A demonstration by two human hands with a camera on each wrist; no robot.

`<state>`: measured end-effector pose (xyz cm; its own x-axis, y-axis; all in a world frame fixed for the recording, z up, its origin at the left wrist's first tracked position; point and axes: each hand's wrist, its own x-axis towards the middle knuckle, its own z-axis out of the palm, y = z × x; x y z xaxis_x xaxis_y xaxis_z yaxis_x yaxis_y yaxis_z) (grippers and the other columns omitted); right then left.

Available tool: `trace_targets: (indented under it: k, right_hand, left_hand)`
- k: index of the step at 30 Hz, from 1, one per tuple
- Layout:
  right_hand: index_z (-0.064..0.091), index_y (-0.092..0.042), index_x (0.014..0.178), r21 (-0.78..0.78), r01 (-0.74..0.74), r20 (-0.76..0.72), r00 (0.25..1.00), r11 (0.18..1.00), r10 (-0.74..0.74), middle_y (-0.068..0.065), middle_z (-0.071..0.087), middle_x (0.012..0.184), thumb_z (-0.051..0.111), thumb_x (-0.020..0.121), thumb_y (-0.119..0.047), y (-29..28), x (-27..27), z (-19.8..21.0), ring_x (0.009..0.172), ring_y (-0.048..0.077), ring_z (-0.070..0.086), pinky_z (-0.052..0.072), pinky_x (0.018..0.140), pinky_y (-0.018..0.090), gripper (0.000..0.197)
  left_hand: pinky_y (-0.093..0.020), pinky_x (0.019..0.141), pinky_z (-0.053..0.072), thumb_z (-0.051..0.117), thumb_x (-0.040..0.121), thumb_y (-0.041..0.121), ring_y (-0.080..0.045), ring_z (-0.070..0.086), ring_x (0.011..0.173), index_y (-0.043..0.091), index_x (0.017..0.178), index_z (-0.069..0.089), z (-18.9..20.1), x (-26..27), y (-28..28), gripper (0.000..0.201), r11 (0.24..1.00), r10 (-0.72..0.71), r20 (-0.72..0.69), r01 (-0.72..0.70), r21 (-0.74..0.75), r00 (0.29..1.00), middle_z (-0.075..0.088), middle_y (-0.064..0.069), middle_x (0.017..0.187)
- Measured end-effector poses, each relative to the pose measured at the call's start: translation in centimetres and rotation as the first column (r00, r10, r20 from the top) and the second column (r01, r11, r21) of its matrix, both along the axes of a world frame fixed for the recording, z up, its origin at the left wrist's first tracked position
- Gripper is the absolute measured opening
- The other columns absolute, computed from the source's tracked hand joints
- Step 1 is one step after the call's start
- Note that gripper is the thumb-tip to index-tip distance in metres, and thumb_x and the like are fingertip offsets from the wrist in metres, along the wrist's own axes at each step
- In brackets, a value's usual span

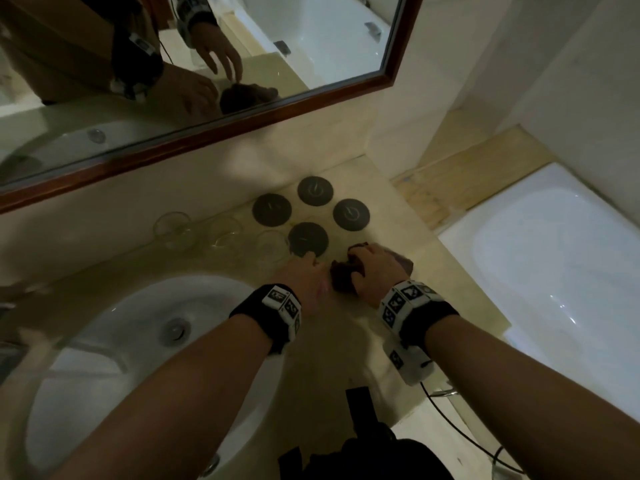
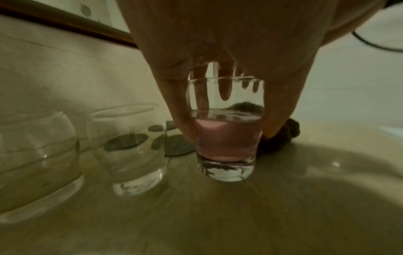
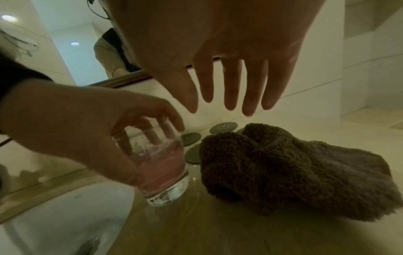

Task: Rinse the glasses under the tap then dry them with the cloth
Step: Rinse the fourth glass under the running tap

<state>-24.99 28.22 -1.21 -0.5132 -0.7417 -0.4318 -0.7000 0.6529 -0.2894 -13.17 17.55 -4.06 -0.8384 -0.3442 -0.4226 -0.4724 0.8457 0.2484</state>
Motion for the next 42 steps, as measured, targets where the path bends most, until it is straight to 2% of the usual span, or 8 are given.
trace_targets:
  k: [4, 11, 16, 22, 31, 33, 36, 42]
  right_hand:
    - [0.043, -0.017, 0.137, -0.034, 0.019, 0.006, 1.0, 0.999, -0.018, 0.008, 0.042, 0.135, 0.048, 0.092, -0.025, -0.6, 0.2, 1.0, 0.123, 0.03, 0.045, 0.037, 0.104, 0.036, 0.046]
    - [0.039, -0.02, 0.141, -0.052, -0.039, 0.011, 0.999, 0.998, 0.039, 0.006, 0.04, 0.143, 0.045, 0.095, -0.021, -4.1, 4.0, 3.4, 0.131, 0.028, 0.04, 0.032, 0.107, 0.036, 0.047]
    - [0.045, -0.021, 0.137, -0.028, -0.141, 0.118, 0.983, 0.99, 0.143, 0.001, 0.051, 0.131, 0.051, 0.092, -0.025, -6.9, 9.9, 2.9, 0.118, 0.022, 0.052, 0.043, 0.095, 0.031, 0.045]
    - [0.053, -0.016, 0.128, -0.016, -0.146, 0.256, 0.956, 0.989, 0.145, 0.003, 0.057, 0.122, 0.056, 0.09, -0.018, -9.1, 18.1, 0.6, 0.113, 0.022, 0.054, 0.038, 0.085, 0.022, 0.038]
    - [0.054, -0.007, 0.127, -0.013, -0.093, 0.416, 0.905, 0.996, 0.09, 0.013, 0.06, 0.122, 0.053, 0.095, -0.025, -12.9, 27.5, -3.6, 0.105, 0.031, 0.061, 0.049, 0.091, 0.037, 0.037]
    - [0.055, -0.001, 0.126, -0.019, -0.073, 0.483, 0.873, 0.997, 0.073, 0.02, 0.06, 0.123, 0.05, 0.097, -0.021, -13.3, 28.7, -4.5, 0.098, 0.031, 0.061, 0.052, 0.078, 0.034, 0.036]
    - [0.051, -0.004, 0.13, 0.052, -0.015, 0.589, 0.808, 0.999, -0.019, 0.02, 0.058, 0.123, 0.046, 0.099, -0.018, -13.9, 30.0, -5.9, 0.087, 0.023, 0.054, 0.04, 0.057, 0.022, 0.034]
    - [0.053, -0.013, 0.123, 0.282, 0.251, 0.762, 0.528, 0.926, -0.375, 0.006, 0.059, 0.101, 0.044, 0.099, -0.036, -15.2, 32.5, -9.0, 0.069, 0.018, 0.057, 0.044, 0.065, 0.029, 0.034]
  left_hand:
    - [-0.041, 0.093, 0.046, 0.07, 0.081, 0.037, -0.031, 0.053, 0.114, 0.018, 0.137, 0.034, 1.6, 0.3, -0.4, 0.069, 0.994, 0.067, -0.072, -0.06, 0.093, 0.995, 0.042, -0.007, 0.131]
    - [-0.038, 0.087, 0.05, 0.059, 0.079, 0.055, -0.026, 0.056, 0.106, 0.023, 0.128, 0.042, 3.2, 6.8, -2.6, 0.061, 0.969, 0.243, -0.21, -0.229, 0.089, 0.947, 0.05, -0.002, 0.122]
    - [-0.039, 0.092, 0.049, 0.07, 0.074, 0.044, -0.028, 0.054, 0.112, 0.023, 0.134, 0.044, 3.2, 14.2, -3.9, 0.069, 0.912, 0.41, -0.301, -0.379, 0.158, 0.861, 0.051, -0.005, 0.127]
    - [-0.039, 0.099, 0.045, 0.07, 0.079, 0.039, -0.028, 0.051, 0.118, 0.02, 0.138, 0.041, 2.8, 22.5, -4.4, 0.069, 0.813, 0.582, -0.223, -0.547, 0.2, 0.782, 0.042, -0.005, 0.135]
    - [-0.031, 0.101, 0.042, 0.07, 0.08, 0.042, -0.021, 0.048, 0.124, 0.018, 0.142, 0.039, -0.5, 31.5, -6.0, 0.073, 0.619, 0.781, -0.166, -0.716, 0.323, 0.602, 0.041, -0.002, 0.14]
    - [-0.029, 0.095, 0.043, 0.073, 0.076, 0.041, -0.021, 0.05, 0.12, 0.019, 0.135, 0.044, -1.6, 32.6, -6.2, 0.07, 0.593, 0.8, -0.142, -0.73, 0.339, 0.583, 0.045, -0.001, 0.133]
    - [-0.022, 0.089, 0.038, 0.075, 0.071, 0.039, -0.019, 0.048, 0.12, 0.019, 0.126, 0.051, -3.2, 33.7, -6.5, 0.062, 0.548, 0.828, -0.101, -0.756, 0.358, 0.552, 0.048, 0.002, 0.124]
    - [-0.026, 0.101, 0.035, 0.078, 0.073, 0.032, -0.021, 0.042, 0.125, 0.008, 0.134, 0.046, -4.7, 34.9, -7.2, 0.073, 0.455, 0.876, -0.041, -0.794, 0.403, 0.481, 0.046, -0.006, 0.133]
